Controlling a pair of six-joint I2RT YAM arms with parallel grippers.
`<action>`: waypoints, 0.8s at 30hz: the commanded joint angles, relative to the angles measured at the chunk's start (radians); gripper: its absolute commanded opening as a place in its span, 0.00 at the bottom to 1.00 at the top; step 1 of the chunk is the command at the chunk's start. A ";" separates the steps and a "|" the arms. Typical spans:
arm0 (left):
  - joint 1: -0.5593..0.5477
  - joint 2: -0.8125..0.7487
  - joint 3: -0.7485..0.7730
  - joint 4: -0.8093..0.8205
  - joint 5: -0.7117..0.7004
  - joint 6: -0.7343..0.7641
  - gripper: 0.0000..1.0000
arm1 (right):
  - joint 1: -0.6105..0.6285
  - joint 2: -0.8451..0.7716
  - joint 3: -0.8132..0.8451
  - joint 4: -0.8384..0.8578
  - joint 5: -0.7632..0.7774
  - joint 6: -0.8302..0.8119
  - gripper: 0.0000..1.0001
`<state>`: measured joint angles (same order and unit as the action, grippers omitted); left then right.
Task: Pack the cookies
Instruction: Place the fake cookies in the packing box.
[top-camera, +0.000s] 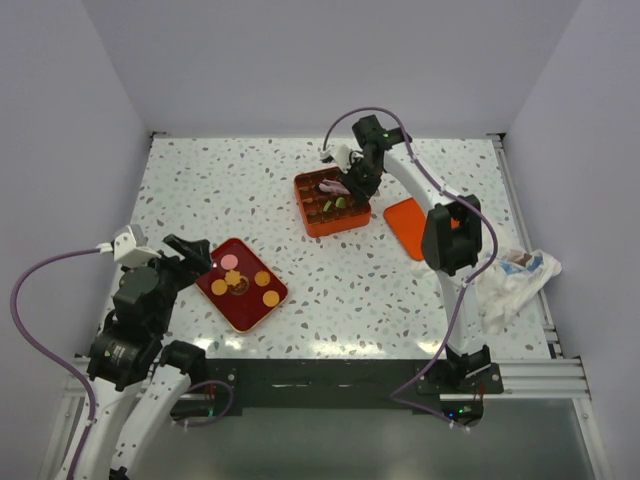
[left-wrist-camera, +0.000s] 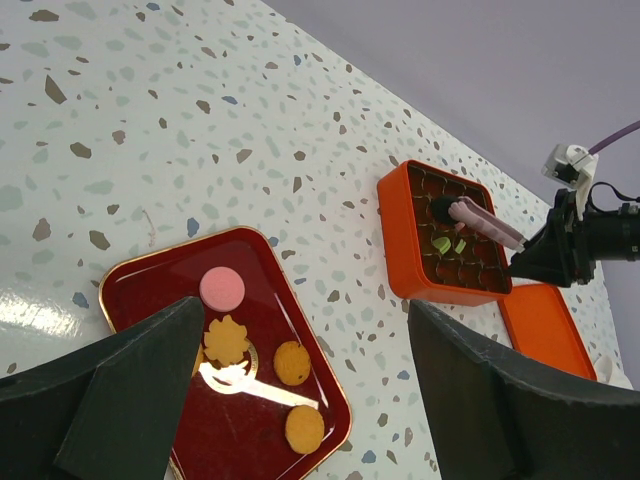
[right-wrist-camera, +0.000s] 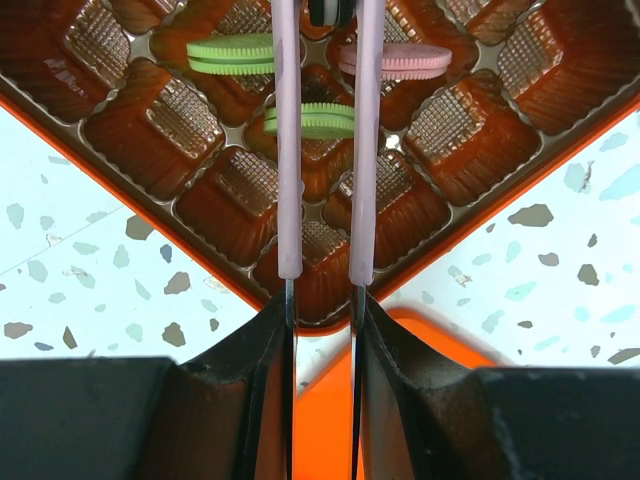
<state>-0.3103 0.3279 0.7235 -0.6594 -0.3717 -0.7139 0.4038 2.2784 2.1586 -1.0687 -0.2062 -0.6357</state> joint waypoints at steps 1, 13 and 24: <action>-0.004 0.002 0.010 0.035 0.002 0.010 0.88 | 0.001 -0.022 0.070 -0.010 -0.036 -0.035 0.00; -0.004 0.000 0.008 0.037 0.004 0.007 0.88 | 0.003 0.024 0.109 -0.073 -0.010 -0.044 0.00; -0.004 0.005 0.010 0.046 0.008 0.011 0.88 | 0.013 0.047 0.116 -0.068 0.036 -0.019 0.02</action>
<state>-0.3103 0.3279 0.7235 -0.6590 -0.3702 -0.7143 0.4080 2.3184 2.2326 -1.1378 -0.1974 -0.6655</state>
